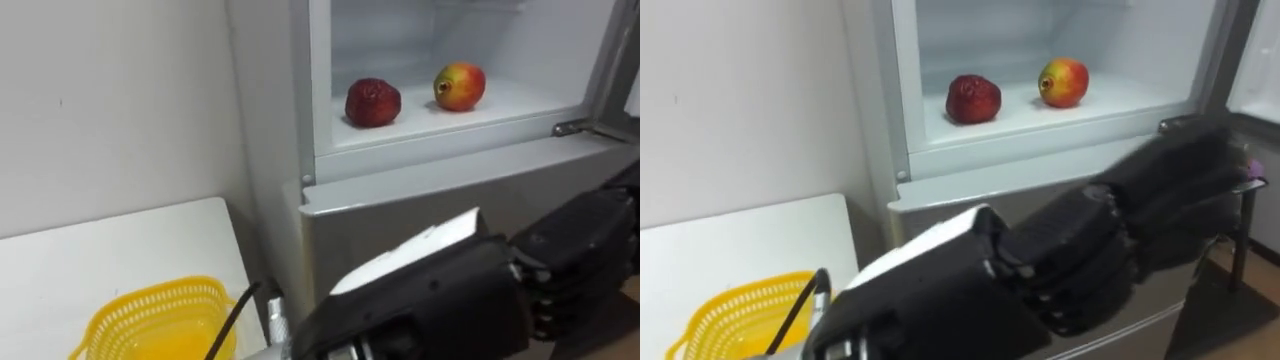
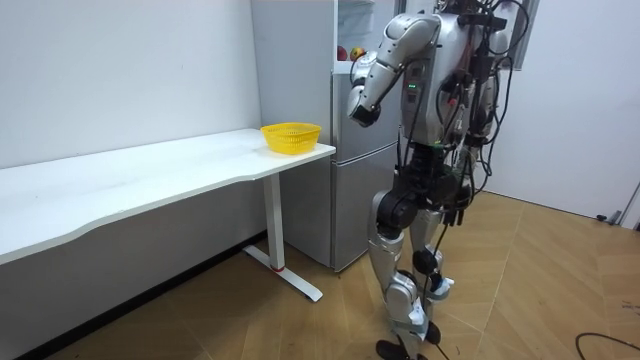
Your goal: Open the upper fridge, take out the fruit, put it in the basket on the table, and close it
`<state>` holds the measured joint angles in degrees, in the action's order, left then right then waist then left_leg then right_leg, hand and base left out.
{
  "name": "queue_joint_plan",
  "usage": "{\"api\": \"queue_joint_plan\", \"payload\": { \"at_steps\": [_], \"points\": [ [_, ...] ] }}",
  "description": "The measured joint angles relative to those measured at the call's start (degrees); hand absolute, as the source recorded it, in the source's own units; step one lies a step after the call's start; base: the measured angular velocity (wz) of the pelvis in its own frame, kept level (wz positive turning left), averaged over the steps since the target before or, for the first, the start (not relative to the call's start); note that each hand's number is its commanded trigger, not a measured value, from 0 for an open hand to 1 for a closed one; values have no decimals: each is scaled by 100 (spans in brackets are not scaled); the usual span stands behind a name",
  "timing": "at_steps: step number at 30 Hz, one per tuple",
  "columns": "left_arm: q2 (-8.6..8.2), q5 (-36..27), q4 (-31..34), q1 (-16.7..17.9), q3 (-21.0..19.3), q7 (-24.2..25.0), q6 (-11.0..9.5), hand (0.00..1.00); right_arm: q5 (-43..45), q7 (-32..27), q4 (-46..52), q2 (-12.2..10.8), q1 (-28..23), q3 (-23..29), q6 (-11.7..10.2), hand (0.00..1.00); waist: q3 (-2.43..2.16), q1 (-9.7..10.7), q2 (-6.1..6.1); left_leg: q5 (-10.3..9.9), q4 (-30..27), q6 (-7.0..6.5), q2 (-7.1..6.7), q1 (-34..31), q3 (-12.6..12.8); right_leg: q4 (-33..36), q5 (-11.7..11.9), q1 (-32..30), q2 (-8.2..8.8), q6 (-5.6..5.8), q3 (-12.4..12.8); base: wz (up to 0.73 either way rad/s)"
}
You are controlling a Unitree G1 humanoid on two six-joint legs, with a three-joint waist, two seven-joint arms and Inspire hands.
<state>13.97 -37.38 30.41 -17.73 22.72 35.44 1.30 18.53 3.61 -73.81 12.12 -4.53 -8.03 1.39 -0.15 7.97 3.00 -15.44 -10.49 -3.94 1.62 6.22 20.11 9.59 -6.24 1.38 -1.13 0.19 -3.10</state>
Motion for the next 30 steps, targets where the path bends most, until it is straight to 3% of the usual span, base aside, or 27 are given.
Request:
{"api": "queue_joint_plan", "payload": {
  "at_steps": [13,19,22,26,30],
  "points": [
    [2,-8,1,41,-11,20,-60,0,13,-262,-48,1,-123,-35,-5,0,-20,-42,53,29,-8,37,-4,35,-58,5,-27,92,-4,-44,-26,2],
    [56,10,22,235,-96,22,-59,0,-10,-273,-40,2,-92,-130,-2,0,-8,-141,55,33,5,33,-21,45,-239,6,-50,140,0,-55,-104,7],
    [132,63,107,314,-482,-18,-61,0,4,-176,-83,3,-65,-126,-3,0,-3,-265,64,36,10,39,-29,42,-330,13,-85,159,11,-59,-162,13],
    [189,214,270,703,-1108,-160,-140,0,27,-143,-145,-2,-52,32,-8,0,-1,-460,66,60,-7,68,-33,43,-485,12,-122,172,16,-72,-269,16],
    [250,217,380,997,-2022,-504,-183,0,31,-154,-159,0,-69,285,-21,0,53,-703,28,82,-20,99,-38,40,-641,13,-193,246,20,-109,-361,18]
  ]
}}
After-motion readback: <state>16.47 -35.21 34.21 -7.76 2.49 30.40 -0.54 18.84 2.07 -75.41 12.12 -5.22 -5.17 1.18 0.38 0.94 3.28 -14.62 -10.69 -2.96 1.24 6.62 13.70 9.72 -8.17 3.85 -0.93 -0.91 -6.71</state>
